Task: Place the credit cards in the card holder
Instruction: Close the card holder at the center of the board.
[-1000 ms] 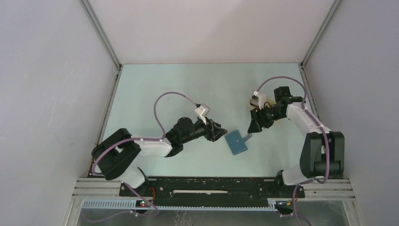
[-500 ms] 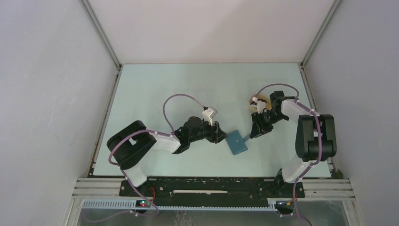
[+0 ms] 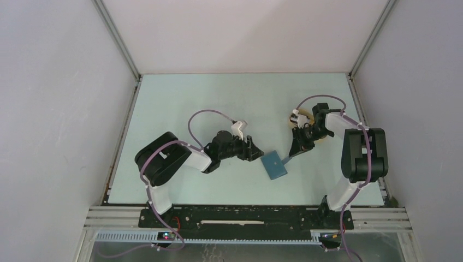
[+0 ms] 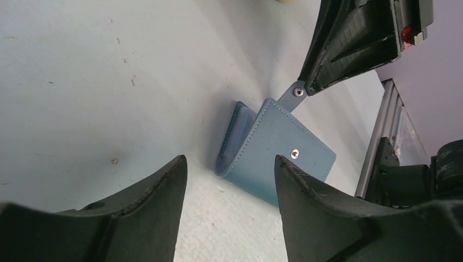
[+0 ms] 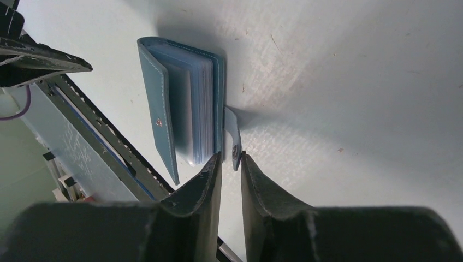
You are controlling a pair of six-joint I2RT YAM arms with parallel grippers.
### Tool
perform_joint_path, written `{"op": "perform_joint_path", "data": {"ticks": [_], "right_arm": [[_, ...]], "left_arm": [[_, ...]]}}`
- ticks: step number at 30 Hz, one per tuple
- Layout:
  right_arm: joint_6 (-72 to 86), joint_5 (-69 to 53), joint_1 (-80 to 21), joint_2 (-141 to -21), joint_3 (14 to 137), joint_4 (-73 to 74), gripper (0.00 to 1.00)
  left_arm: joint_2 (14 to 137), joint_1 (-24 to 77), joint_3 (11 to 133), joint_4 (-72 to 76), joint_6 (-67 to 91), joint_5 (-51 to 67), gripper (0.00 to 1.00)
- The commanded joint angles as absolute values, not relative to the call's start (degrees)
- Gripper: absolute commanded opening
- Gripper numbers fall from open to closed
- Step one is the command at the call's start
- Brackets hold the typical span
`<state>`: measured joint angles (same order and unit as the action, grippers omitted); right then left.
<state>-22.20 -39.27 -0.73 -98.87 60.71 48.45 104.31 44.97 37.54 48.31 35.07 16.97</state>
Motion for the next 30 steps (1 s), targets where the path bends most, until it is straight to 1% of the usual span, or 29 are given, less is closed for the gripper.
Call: {"op": "perform_joint_path", "data": {"ticks": [1, 8, 15, 30], "right_arm": [[-22.2, -41.0, -0.4, -100.1, 62.9, 49.7, 0.26], [-22.8, -41.7, 1.7, -100.0, 62.9, 50.5, 0.23], [-23.0, -42.0, 1.7, -100.1, 62.9, 50.6, 0.18], [-23.4, -42.5, 1.0, -102.4, 63.4, 51.7, 0.21]], "left_arm": [[106.6, 44.6, 41.6, 53.0, 38.8, 22.7, 0.65], [109.5, 44.7, 43.5, 52.7, 40.3, 25.0, 0.64], [111.0, 44.7, 44.9, 49.0, 40.7, 24.9, 0.59], [111.7, 45.3, 46.4, 45.3, 39.7, 24.6, 0.57]]}}
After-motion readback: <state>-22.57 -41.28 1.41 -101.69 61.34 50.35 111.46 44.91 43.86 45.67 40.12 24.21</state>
